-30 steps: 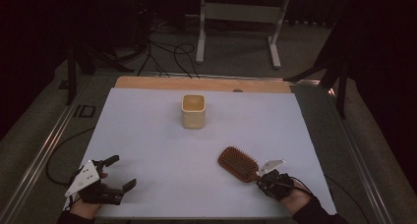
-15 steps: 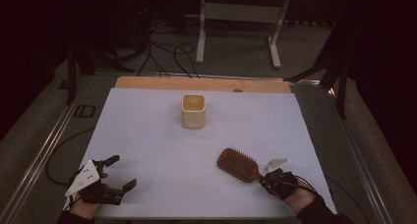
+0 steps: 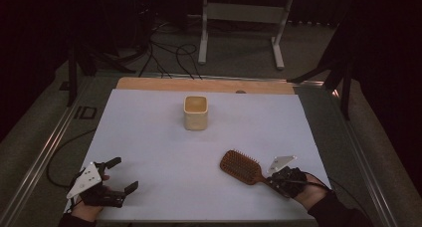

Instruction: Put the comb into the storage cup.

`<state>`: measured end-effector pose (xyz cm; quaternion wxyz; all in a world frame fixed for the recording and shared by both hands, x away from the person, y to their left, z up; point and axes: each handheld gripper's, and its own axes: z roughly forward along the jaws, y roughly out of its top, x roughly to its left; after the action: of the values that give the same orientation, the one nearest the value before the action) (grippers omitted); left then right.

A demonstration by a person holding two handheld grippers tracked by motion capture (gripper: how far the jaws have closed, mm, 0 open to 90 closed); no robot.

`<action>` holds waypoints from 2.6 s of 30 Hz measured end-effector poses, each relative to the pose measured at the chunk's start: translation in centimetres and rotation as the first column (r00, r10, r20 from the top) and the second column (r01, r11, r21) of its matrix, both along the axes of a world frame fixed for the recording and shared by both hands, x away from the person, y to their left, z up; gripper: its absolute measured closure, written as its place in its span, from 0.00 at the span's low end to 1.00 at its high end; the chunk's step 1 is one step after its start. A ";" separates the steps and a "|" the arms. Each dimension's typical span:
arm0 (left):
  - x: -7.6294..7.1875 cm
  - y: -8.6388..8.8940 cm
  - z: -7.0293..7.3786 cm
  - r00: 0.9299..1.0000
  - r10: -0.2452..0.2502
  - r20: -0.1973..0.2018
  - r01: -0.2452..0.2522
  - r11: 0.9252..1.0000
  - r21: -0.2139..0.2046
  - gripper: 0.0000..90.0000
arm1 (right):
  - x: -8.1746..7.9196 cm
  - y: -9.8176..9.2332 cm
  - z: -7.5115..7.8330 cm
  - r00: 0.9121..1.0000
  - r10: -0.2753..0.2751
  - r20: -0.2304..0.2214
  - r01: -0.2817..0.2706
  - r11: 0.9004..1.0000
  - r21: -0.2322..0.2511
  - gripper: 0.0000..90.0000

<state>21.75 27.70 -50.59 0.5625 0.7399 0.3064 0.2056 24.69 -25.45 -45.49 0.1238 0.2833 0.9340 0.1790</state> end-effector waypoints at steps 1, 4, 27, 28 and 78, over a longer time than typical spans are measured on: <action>0.0 0.0 0.0 1.000 0.001 0.000 -0.001 1.000 0.000 0.00 | 0.1 -0.1 0.0 1.000 0.008 -0.004 -0.008 1.000 -0.005 0.99; 0.0 0.0 0.0 1.000 0.000 0.000 0.000 1.000 0.000 0.00 | 0.6 -0.1 0.0 0.999 0.028 -0.022 -0.029 0.999 -0.018 0.94; 0.0 0.0 0.0 1.000 -0.002 -0.001 0.002 1.000 0.001 0.00 | 3.2 0.4 -1.6 0.991 0.053 -0.122 -0.059 0.997 -0.049 0.33; 0.0 0.0 0.0 1.000 -0.002 -0.001 0.002 1.000 0.001 0.00 | 3.3 0.5 -1.7 0.991 0.046 -0.122 -0.053 0.997 -0.055 0.32; 0.0 0.0 -0.1 1.000 -0.012 -0.011 0.012 1.000 -0.006 0.00 | 5.0 3.1 -3.2 0.968 0.033 -0.250 -0.085 0.976 -0.200 0.80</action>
<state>21.79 27.72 -50.69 0.5642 0.7411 0.3057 0.1975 29.70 -22.32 -48.72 0.0312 0.2604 0.9639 0.0468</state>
